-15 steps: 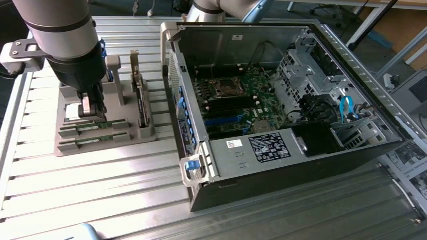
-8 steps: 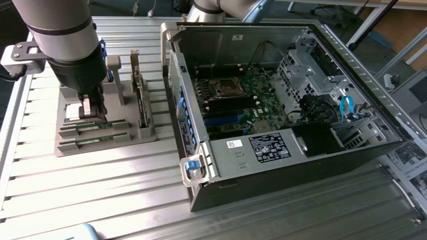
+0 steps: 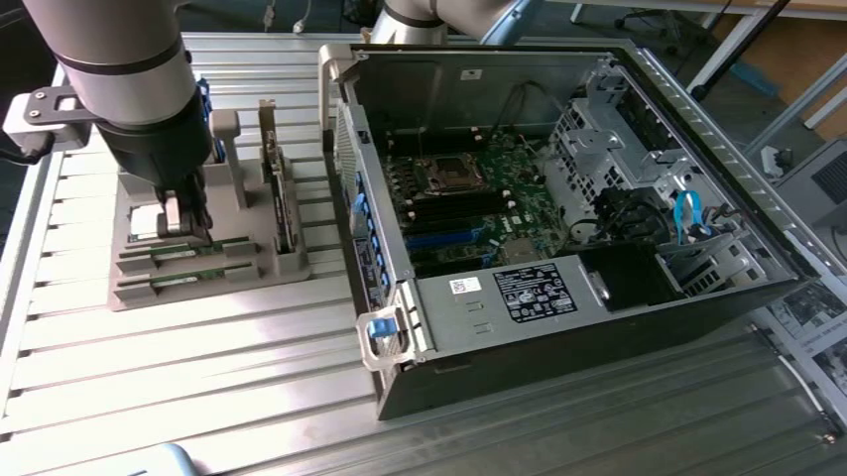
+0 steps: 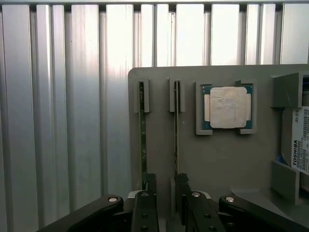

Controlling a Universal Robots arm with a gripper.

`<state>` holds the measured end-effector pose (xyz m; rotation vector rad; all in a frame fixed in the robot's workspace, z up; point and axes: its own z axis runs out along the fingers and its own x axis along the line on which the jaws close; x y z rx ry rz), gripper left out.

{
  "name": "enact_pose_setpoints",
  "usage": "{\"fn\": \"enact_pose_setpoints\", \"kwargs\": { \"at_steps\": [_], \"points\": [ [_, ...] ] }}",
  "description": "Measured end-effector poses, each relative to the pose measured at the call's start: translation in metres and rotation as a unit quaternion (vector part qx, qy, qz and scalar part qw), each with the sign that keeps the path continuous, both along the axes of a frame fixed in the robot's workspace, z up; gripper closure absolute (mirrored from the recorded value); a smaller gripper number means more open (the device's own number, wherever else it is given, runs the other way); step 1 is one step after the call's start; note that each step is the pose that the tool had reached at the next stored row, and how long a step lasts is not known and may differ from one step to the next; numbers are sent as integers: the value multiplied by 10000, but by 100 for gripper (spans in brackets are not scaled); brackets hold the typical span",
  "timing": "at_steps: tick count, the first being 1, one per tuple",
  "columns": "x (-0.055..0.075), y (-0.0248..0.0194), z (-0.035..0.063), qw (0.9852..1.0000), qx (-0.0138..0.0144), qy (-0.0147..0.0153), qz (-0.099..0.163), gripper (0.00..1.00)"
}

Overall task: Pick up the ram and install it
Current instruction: 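Pick up the ram and move it above insertion slot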

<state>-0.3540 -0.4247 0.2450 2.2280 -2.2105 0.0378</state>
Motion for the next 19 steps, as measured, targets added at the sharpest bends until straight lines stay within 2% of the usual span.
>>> {"fn": "enact_pose_setpoints", "kwargs": {
  "at_steps": [19],
  "points": [
    [-28,0,-89,10000,0,0,0,70]
  ]
}}
